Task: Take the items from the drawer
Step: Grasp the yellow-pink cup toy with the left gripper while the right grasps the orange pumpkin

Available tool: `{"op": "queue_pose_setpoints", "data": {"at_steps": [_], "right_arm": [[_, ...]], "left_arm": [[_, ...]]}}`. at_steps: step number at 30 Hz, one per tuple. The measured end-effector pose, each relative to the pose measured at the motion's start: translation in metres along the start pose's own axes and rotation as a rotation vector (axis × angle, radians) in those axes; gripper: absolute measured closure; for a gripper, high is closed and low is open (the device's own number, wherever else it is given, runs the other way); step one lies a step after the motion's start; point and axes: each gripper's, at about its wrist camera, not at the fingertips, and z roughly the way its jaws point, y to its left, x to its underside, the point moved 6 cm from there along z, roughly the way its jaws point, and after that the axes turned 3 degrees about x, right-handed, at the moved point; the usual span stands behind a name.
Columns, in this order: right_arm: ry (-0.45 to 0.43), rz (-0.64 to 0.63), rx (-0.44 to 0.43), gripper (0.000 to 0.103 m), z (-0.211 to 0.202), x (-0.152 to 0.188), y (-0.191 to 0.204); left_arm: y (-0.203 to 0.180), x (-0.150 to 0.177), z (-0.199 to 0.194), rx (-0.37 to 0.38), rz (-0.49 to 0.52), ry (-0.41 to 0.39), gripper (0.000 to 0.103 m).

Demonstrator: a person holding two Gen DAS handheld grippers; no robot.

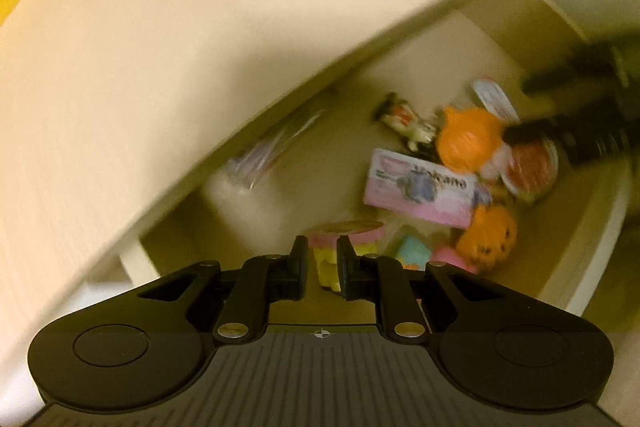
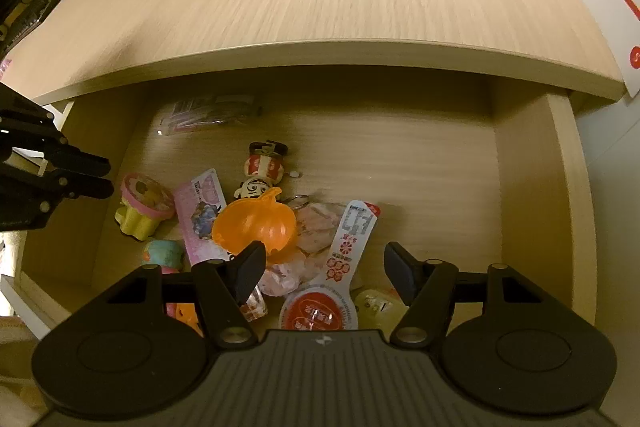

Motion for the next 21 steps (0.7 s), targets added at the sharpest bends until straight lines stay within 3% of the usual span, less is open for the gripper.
{"op": "queue_pose_setpoints", "data": {"at_steps": [2, 7, 9, 11, 12, 14, 21], "right_arm": [[-0.005, -0.011, 0.006, 0.036, -0.001, -0.001, 0.001], [0.002, -0.018, 0.002, 0.036, 0.001, 0.0, 0.003], [0.008, -0.015, -0.001, 0.036, 0.003, 0.001, 0.003], [0.011, -0.016, -0.002, 0.036, 0.004, 0.002, 0.004], [0.012, -0.016, -0.003, 0.036, 0.004, 0.002, 0.004], [0.018, -0.015, -0.005, 0.035, 0.004, 0.003, 0.004], [-0.015, -0.049, -0.007, 0.032, -0.001, 0.003, 0.011]], "left_arm": [[-0.002, 0.006, 0.0, 0.024, -0.061, -0.002, 0.086], [-0.011, 0.014, 0.013, 0.013, -0.082, 0.028, 0.086], [-0.012, 0.012, 0.02, -0.008, -0.093, 0.027, 0.071], [-0.01, 0.008, 0.026, -0.015, -0.118, 0.022, 0.07], [-0.009, 0.005, 0.031, -0.025, -0.13, 0.02, 0.06], [-0.006, 0.0, 0.04, -0.028, -0.155, 0.016, 0.056], [-0.006, -0.01, 0.054, -0.044, -0.165, -0.056, 0.059]]}}
